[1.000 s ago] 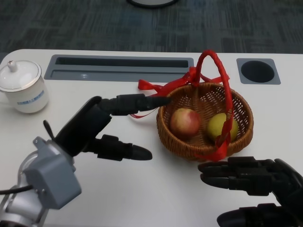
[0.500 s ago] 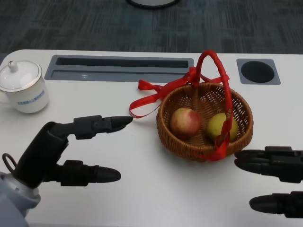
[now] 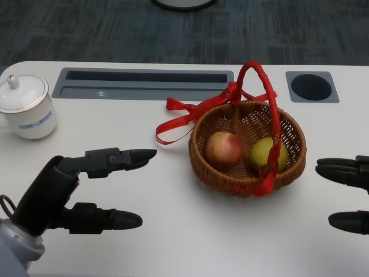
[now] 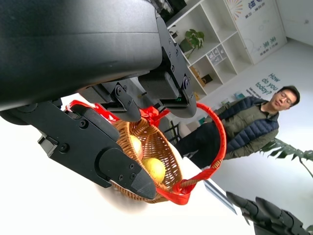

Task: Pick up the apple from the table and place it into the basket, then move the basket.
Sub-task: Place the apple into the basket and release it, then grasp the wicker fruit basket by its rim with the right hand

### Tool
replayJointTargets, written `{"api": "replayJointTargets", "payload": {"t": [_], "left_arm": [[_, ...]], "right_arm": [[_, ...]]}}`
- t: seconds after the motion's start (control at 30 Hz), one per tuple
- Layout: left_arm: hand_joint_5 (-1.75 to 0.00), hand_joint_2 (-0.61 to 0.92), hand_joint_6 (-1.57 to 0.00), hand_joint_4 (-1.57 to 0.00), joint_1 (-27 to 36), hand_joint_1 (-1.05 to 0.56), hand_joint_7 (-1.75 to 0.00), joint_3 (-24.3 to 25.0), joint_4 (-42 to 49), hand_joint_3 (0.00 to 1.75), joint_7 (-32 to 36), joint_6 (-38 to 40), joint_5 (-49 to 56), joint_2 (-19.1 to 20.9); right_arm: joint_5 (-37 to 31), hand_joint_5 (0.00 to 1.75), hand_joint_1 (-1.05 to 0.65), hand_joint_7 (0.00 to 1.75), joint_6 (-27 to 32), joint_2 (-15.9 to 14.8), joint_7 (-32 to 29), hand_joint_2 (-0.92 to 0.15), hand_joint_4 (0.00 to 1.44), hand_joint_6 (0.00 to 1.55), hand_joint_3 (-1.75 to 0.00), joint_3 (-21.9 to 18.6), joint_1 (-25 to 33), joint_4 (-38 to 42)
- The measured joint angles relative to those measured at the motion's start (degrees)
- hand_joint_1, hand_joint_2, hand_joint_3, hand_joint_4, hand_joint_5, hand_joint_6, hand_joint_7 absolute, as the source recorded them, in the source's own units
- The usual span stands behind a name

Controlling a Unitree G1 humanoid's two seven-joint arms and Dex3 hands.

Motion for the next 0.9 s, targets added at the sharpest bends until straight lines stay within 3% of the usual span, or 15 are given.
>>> {"api": "replayJointTargets", "payload": {"t": [0.33,0.47,0.7,0.9], "left_arm": [[-0.01,0.66,-0.76,-0.81,0.5,-0.34,-0.01,-0.1,-1.1,0.0,-0.5,0.7,0.0,-0.8],[-0.01,0.67,-0.77,-0.82,1.1,-0.35,-0.01,-0.1,-1.2,0.0,-0.6,0.7,0.2,-1.1],[-0.01,0.67,-0.77,-0.82,1.8,-0.36,0.0,-0.1,-1.9,0.0,-0.6,0.7,0.8,-1.3],[-0.01,0.67,-0.77,-0.82,1.8,-0.37,0.0,-0.1,-2.2,0.0,-0.6,0.6,0.8,-1.4]], "right_arm": [[-5.8,0.0,-0.38,0.0,0.9,-1.7,-1.0,-0.76,0.7,0.69,0.0,-0.1,-9.3,6.0],[-11.9,0.0,-0.42,0.0,0.3,-3.4,-2.8,-0.76,0.64,0.65,0.0,-0.2,-14.0,10.5],[-36.4,0.0,-0.48,0.0,-0.9,-7.9,-17.0,-0.74,0.58,0.58,0.0,-0.1,-19.6,12.6],[-48.8,0.0,-0.5,0.0,0.3,-11.4,-30.6,-0.71,0.58,0.58,0.0,5.2,-23.8,14.7]]}}
